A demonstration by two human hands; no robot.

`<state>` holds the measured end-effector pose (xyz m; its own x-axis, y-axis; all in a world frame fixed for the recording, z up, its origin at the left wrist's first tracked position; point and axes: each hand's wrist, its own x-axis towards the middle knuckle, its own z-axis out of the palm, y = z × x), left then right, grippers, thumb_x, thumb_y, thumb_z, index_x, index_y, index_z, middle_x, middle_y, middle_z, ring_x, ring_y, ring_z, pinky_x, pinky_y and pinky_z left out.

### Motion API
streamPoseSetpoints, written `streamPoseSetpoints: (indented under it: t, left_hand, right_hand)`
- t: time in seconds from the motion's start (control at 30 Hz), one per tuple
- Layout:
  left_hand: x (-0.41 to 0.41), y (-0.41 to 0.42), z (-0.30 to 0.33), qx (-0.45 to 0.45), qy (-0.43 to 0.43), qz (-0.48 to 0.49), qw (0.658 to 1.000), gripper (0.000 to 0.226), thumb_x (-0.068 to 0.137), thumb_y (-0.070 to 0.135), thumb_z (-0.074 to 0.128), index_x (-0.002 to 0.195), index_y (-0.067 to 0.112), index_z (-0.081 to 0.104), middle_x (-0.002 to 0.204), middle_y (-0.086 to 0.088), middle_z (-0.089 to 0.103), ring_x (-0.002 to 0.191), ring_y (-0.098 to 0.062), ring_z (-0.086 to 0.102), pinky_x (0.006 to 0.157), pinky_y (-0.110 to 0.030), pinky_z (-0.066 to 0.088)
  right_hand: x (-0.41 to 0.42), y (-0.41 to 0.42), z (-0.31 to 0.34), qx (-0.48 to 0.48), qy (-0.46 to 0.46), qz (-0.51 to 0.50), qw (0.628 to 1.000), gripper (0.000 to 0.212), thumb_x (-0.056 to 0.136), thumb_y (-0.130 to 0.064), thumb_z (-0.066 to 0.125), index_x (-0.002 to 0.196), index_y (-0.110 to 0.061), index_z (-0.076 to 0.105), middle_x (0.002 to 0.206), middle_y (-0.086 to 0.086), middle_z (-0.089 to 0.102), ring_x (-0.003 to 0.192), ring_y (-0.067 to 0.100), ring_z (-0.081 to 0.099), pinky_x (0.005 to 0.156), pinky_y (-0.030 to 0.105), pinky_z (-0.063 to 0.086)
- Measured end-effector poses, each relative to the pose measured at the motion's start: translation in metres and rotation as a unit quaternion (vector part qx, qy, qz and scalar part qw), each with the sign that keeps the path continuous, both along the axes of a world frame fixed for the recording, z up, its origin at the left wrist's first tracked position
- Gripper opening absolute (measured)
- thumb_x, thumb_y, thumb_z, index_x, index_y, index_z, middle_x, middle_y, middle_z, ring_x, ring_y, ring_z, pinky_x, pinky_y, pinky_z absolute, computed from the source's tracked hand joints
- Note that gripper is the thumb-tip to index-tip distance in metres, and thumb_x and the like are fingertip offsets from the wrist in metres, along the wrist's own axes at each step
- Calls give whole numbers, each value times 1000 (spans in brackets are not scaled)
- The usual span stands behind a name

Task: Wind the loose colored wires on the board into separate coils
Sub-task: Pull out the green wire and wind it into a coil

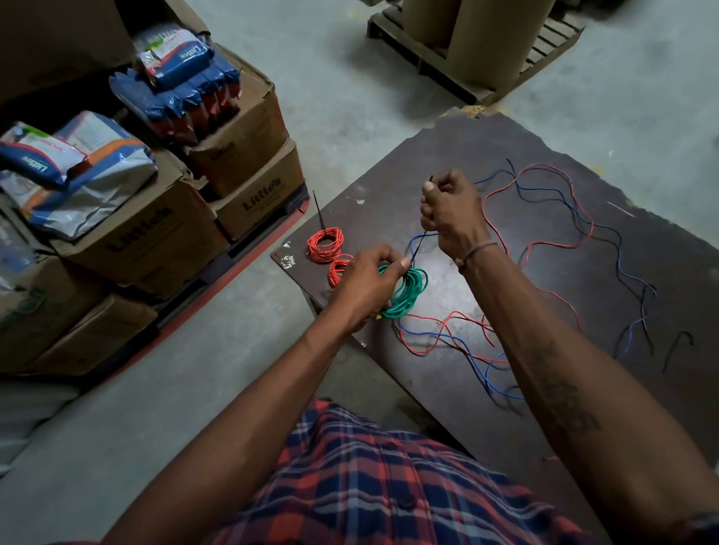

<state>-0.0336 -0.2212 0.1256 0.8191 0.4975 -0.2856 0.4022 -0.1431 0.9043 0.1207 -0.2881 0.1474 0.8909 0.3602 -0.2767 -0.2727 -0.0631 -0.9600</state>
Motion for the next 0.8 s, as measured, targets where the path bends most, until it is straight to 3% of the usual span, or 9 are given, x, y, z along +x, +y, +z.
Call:
streamPoseSetpoints:
  t: [0.1, 0.2, 0.3, 0.4, 0.6, 0.8]
  left_hand:
    - [4, 10, -2, 4, 2, -23, 1000, 20, 99, 28, 65, 79, 22, 64, 68, 8, 61, 42, -11, 51, 47, -21, 42]
    - [4, 20, -10, -75, -19, -17, 997, 6, 100, 17, 63, 94, 16, 66, 70, 4, 59, 47, -8, 51, 50, -24, 47]
    - [6, 33, -23, -141, -46, 35, 988, 9, 102, 5, 57, 106, 7, 65, 79, -1, 58, 48, 0, 49, 50, -17, 49]
    - [12, 50, -37, -164, -60, 76, 982, 11, 102, 2, 56, 106, 6, 65, 78, -3, 56, 56, -9, 51, 51, -17, 47]
    - [30, 80, -57, -233, -54, 167, 957, 17, 100, 3, 60, 87, 13, 64, 72, -6, 54, 44, -2, 51, 46, -16, 48]
    - [47, 96, -71, -269, -31, 179, 946, 8, 97, 6, 67, 89, 11, 67, 80, -8, 62, 67, -12, 59, 58, -20, 56]
  right_hand:
    - [4, 10, -6, -2, -12, -1, 1000, 32, 103, 5, 45, 81, -17, 37, 65, 6, 37, 44, 9, 33, 43, 15, 27]
    - [7, 14, -11, -10, -8, -17, 1000, 27, 103, 1, 51, 82, -14, 44, 71, 8, 47, 50, 13, 49, 46, 26, 44]
    - [11, 11, -13, 13, 28, 13, 999, 18, 105, -9, 55, 88, -11, 52, 78, 11, 59, 62, 16, 66, 58, 28, 59]
    - [3, 1, -22, -42, 25, 87, 995, 14, 103, -24, 62, 99, -11, 60, 88, 7, 69, 75, 12, 66, 63, 21, 52]
    - [-36, -12, -65, -107, 33, 176, 978, 29, 93, -19, 75, 115, -2, 68, 103, 11, 72, 94, 15, 63, 76, 30, 49]
    - [-44, 11, -82, -111, -19, 161, 981, 26, 87, -27, 82, 106, -11, 73, 92, 11, 75, 80, 13, 67, 68, 30, 55]
